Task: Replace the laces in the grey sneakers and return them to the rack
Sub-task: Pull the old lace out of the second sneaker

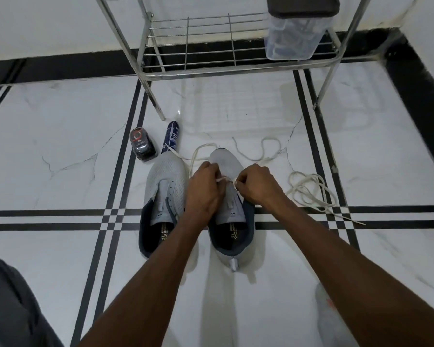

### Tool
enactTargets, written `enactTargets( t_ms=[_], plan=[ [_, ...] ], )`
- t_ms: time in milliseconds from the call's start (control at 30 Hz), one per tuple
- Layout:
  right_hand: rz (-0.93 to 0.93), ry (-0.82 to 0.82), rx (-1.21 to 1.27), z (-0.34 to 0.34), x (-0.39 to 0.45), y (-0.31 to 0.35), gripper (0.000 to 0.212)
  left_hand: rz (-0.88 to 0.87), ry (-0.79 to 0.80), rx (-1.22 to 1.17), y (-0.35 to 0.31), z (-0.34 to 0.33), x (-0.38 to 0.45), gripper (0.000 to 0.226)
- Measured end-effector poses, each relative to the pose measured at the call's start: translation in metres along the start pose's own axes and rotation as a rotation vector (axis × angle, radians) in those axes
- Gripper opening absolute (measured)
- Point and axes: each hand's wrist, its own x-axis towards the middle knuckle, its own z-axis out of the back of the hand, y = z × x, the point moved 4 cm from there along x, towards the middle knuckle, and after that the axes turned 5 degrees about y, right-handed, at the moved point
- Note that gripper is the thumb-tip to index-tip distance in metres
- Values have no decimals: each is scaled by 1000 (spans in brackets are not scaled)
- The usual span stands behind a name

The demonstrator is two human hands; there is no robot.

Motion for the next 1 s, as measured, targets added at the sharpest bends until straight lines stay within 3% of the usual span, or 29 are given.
enactTargets(
  t_ms=[67, 133, 167, 233, 300, 433, 567, 633, 700, 733, 767, 833, 900, 967, 1000],
  plan=[
    [22, -29, 41, 4, 0, -1, 21, 169, -182, -200, 11, 7, -2, 20],
    [27, -35, 47, 6, -1, 0, 20, 199, -233, -292, 12, 8, -8, 10],
    [26, -33, 36, 7, -1, 0, 19, 137, -213, -247, 7, 8, -8, 11],
    [19, -31, 37, 7, -2, 0, 19, -72, -121, 9, -4, 4, -2, 34],
    [18, -26, 25, 9, -4, 1, 21, -231, -45, 329, -14, -2, 1, 29],
    [33, -21, 9, 9, -4, 6, 24, -273, -8, 645, -16, -6, 3, 3],
    [35, -38, 35, 8, -6, 2, 27, -305, -91, 665, -14, -7, 5, 17],
    [35, -49, 34, 9, -6, 2, 25, -78, -197, 485, -6, 11, 6, 20],
    [18, -58, 52, 11, -4, 1, 22, 337, -397, 141, 6, 41, 3, 19],
    [9, -58, 59, 11, -4, 1, 21, 447, -472, 8, 12, 50, 2, 20],
    [7, -52, 55, 9, -5, 0, 20, 435, -507, 9, 14, 54, 0, 21],
    [9, -47, 33, 8, -6, 0, 19, 157, -430, 43, 4, 51, 2, 27],
    [12, -41, 46, 8, -6, 0, 19, -78, -145, 106, -7, 27, 6, 29],
    [22, -32, 32, 9, -5, 2, 20, -156, 87, 340, -16, 3, 8, 23],
    [21, -27, 28, 9, -4, 3, 20, -168, 131, 463, -18, -5, 9, 22]
  ],
)
